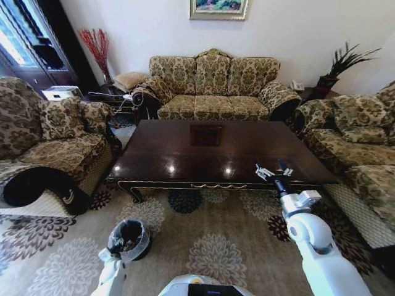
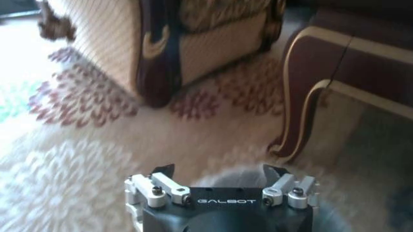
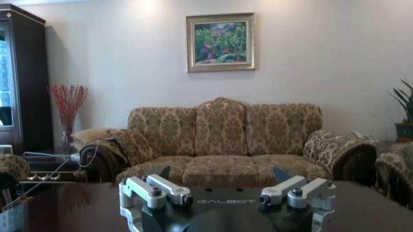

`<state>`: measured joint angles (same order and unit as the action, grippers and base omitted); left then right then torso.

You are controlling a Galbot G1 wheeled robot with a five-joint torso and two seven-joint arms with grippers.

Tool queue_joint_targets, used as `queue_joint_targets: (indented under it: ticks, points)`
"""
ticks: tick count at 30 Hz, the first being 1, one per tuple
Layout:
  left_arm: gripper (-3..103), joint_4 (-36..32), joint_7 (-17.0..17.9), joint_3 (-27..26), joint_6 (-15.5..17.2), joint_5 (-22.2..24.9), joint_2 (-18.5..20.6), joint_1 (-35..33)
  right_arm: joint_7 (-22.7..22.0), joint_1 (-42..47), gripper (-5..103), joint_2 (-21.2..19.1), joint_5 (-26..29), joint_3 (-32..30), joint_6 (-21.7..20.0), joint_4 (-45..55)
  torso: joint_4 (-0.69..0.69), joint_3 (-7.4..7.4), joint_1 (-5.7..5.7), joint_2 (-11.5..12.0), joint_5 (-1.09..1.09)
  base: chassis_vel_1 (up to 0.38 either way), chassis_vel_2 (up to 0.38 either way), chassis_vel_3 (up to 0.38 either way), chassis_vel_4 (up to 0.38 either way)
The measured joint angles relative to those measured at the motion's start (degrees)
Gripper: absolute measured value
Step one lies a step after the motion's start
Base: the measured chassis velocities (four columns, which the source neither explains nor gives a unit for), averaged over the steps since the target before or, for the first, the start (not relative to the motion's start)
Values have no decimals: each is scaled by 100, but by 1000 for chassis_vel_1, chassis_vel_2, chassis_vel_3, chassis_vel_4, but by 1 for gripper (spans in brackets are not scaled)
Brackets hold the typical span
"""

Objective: Move to the front of the table and place the trash on the table into the trash bin.

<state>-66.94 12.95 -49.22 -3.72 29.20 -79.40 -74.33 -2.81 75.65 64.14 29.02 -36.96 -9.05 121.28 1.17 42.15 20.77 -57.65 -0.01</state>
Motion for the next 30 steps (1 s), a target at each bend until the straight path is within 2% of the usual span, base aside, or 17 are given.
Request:
queue_joint_targets:
  ticks: [1, 2, 5, 6, 7, 9, 10, 11, 12, 14, 15, 17, 18, 21, 23, 25, 30]
  points:
    - [97, -294, 6, -56, 17, -79, -22, -34, -1, -13, 100, 12, -17, 17, -6, 24, 0, -1, 0, 0, 2, 0, 0, 0, 0]
    - [97, -294, 6, -56, 17, -79, -22, -34, -1, -13, 100, 12, -17, 17, -6, 24, 0, -1, 0, 0, 2, 0, 0, 0, 0]
    - [100, -662, 75, -198, -256, -674, -93, -52, -6, -16, 100, 24, -63, 37, -13, 76, -1, 0, 0, 0, 0, 0, 0, 0, 0]
    - [100, -662, 75, -198, -256, -674, -93, -52, -6, -16, 100, 24, -63, 37, -13, 76, -1, 0, 0, 0, 0, 0, 0, 0, 0]
    - [100, -896, 80, -256, -404, -944, -119, -80, -7, -7, 100, 22, -83, 43, -20, 114, -1, 0, 0, 0, 0, 0, 0, 0, 0]
    - [100, -1599, 20, -296, -475, -1117, -164, -232, -3, 43, 100, -5, -112, 68, -88, 195, 0, 0, 0, 0, 1, 0, 0, 0, 0]
    - [100, -2150, -133, -292, -425, -1123, -201, -392, 10, 99, 100, -16, -179, 85, -128, 244, 0, 0, 0, 0, 0, 0, 0, 0, 0]
    - [100, -2150, -133, -292, -425, -1123, -201, -392, 10, 99, 100, -16, -179, 85, -128, 244, 0, 0, 0, 0, 0, 0, 0, 0, 0]
    - [100, -2509, -260, -273, -359, -1113, -227, -507, 24, 149, 100, -16, -245, 99, -146, 274, -1, 0, 0, 0, 2, 0, 0, 0, 0]
    - [100, -3496, -639, -167, -100, -1050, -307, -910, 65, 377, 100, 33, -490, 167, -152, 365, -1, 0, 0, 0, 1, 0, 0, 0, 0]
    - [100, -3496, -639, -167, -100, -1050, -307, -910, 65, 377, 100, 33, -490, 167, -152, 365, -1, 0, 0, 0, 1, 0, 0, 0, 0]
    - [100, -4584, -925, 39, 113, -1115, -431, -1507, 188, 864, 100, 246, -937, 213, -105, 567, 0, 0, 0, 0, 4, 0, 0, 0, 0]
    - [100, -4584, -925, 39, 113, -1115, -431, -1507, 188, 864, 100, 246, -937, 213, -105, 567, 0, 0, 0, 0, 4, 0, 0, 0, 0]
    - [100, -5476, -1156, 210, 378, -1349, -656, -2096, 344, 1619, 100, 696, -1617, 342, -6, 985, -1, -2, -2, -1, 1, 0, 0, 0, 0]
    - [100, -5587, -1200, 234, 420, -1379, -688, -2157, 327, 1693, 100, 773, -1759, 391, 16, 1033, -1, -1, -2, -1, 0, 0, 0, 0, 0]
    - [100, -5926, -1343, 327, 521, -1464, -772, -2335, 142, 1872, 100, 1015, -2297, 573, 22, 1223, -1, -1, -2, -1, 1, 0, 0, 0, 0]
    - [100, -6254, -1546, 396, 554, -1480, -839, -2492, 36, 1929, 100, 1237, -2553, 691, -67, 1464, -1, -1, 0, -1, 1, 0, 0, 0, 0]
